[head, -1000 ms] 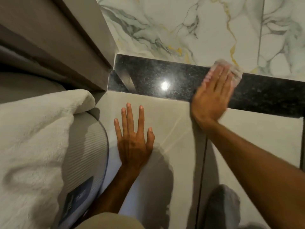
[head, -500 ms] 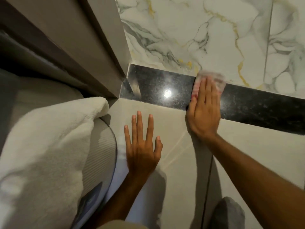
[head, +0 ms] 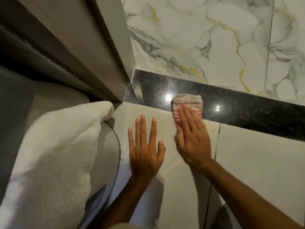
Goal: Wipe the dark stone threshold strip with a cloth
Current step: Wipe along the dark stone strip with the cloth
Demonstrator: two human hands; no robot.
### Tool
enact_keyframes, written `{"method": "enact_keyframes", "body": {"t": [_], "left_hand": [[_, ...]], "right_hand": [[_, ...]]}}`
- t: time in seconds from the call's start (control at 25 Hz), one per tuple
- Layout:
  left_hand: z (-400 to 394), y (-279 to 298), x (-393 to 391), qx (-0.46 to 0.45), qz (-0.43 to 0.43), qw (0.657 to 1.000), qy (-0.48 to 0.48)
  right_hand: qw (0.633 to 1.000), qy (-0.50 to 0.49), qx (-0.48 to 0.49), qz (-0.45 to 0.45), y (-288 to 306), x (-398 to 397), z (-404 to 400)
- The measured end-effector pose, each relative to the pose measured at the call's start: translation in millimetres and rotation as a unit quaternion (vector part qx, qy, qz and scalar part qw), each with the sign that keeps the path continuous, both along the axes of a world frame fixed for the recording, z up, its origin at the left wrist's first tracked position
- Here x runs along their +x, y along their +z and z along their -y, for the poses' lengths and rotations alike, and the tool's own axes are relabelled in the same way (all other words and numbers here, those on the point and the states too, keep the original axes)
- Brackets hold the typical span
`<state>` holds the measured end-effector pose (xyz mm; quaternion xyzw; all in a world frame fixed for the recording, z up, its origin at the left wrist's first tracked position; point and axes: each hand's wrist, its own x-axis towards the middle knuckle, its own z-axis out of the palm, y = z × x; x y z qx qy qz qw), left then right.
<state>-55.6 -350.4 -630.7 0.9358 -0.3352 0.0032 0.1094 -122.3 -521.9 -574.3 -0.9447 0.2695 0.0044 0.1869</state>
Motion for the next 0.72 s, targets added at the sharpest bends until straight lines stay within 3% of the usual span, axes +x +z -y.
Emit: {"method": "enact_keyframes", "body": {"t": [0.16,0.28,0.44,0.52,0.64,0.72], "left_hand": [[-1,-7,2,-0.017,-0.002,1.0,0.007],[-2,-4,1,-0.006,0.005,1.0,0.001],[2,-1,1,0.005,-0.015,1.0,0.006],[1,-5,1,0.001,-0.002,1.0,0.005],[-3,-9,0,0.004,0.023,1.0,-0.002],[-1,-7,-1,0.007,0.015,1.0,-0.003]], "right_hand": [[0.984,-0.176,-0.026,-0.001,2,81,35],[0.984,-0.176,-0.017,-0.019,11,120,62],[0.978,-0.203,-0.027,-0.033,17,89,71],[0.983,-0.172,-0.041,-0.046,18,111,59],[0.999,-0.007,0.003,-0.047,14,153,34],[0.998,0.025,0.027,-0.046,13,160,34]]}}
